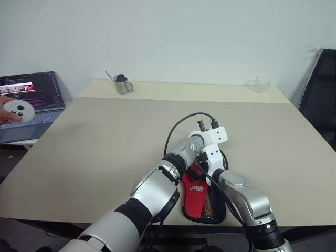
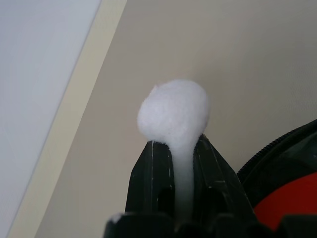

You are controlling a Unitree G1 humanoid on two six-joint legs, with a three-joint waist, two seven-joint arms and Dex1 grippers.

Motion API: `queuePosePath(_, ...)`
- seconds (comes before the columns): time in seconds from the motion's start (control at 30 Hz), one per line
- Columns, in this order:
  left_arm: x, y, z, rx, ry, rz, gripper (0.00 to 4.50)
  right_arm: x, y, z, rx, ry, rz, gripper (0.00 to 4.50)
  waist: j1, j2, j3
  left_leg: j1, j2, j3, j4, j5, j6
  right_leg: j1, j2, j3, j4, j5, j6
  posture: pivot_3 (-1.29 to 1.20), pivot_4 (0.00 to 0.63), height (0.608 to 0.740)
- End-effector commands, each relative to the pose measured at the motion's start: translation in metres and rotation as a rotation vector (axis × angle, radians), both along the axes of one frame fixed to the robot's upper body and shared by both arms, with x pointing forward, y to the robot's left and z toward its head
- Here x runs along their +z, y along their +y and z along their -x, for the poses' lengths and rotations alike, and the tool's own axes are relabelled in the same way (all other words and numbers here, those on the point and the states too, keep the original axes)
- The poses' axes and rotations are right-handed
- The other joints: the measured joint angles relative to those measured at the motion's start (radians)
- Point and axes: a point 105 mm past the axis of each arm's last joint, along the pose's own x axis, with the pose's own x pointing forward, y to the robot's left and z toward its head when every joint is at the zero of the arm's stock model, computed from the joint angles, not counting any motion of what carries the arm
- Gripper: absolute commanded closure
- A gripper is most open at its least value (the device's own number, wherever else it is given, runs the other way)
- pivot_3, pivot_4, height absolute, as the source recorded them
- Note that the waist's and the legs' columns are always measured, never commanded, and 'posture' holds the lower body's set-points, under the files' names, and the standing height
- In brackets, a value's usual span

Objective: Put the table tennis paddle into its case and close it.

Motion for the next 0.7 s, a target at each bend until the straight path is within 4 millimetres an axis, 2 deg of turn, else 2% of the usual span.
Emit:
queuePosePath(0.03,-0.002,0.003,-0.001,0.029,0.026,0.044,4.42,-0.035,-0.001,0.009,0.006,0.153,0.023,0.0,-0.001,0.0,0.0,0.0,0.0,0.0,0.0,0.0,0.0,0.0,0.0,0.0,0.0,0.0,0.0,0.0,0.15,0.74)
queuePosePath(0.13,-0.007,0.021,-0.007,0.087,0.05,0.051,4.42,-0.035,0.0,0.008,0.014,0.152,0.023,0.0,-0.002,0.0,-0.001,0.0,0.0,0.0,0.0,0.0,0.0,0.0,0.0,0.0,0.0,0.0,0.0,0.0,0.15,0.74)
queuePosePath(0.23,-0.011,0.047,-0.015,0.169,0.069,0.053,4.42,-0.034,0.002,0.007,0.026,0.151,0.026,0.0,-0.004,0.0,-0.002,0.001,0.0,0.0,0.0,0.0,0.0,0.0,0.0,0.0,0.001,0.0,0.0,0.0,0.15,0.74)
queuePosePath(0.47,-0.01,0.082,-0.026,0.258,0.068,0.063,4.42,-0.033,0.002,0.005,0.036,0.152,0.026,0.0,-0.006,0.0,-0.004,0.004,0.001,0.001,0.0,0.0,0.0,0.001,0.0,0.0,0.002,0.0,0.0,0.0,0.15,0.74)
queuePosePath(0.57,-0.007,0.083,-0.027,0.254,0.045,0.062,4.42,-0.033,0.004,0.003,0.043,0.151,0.027,0.0,-0.006,0.0,-0.006,0.004,0.001,0.001,0.0,0.0,0.0,0.001,0.0,0.0,0.002,0.0,0.0,0.0,0.15,0.74)
queuePosePath(0.7,0.007,0.064,-0.026,0.2,-0.025,0.092,4.42,-0.032,0.005,0.002,0.041,0.149,0.027,0.0,-0.005,0.0,-0.006,0.004,0.001,0.001,0.0,0.0,0.0,0.001,-0.001,0.0,0.003,0.0,-0.001,0.0,0.15,0.74)
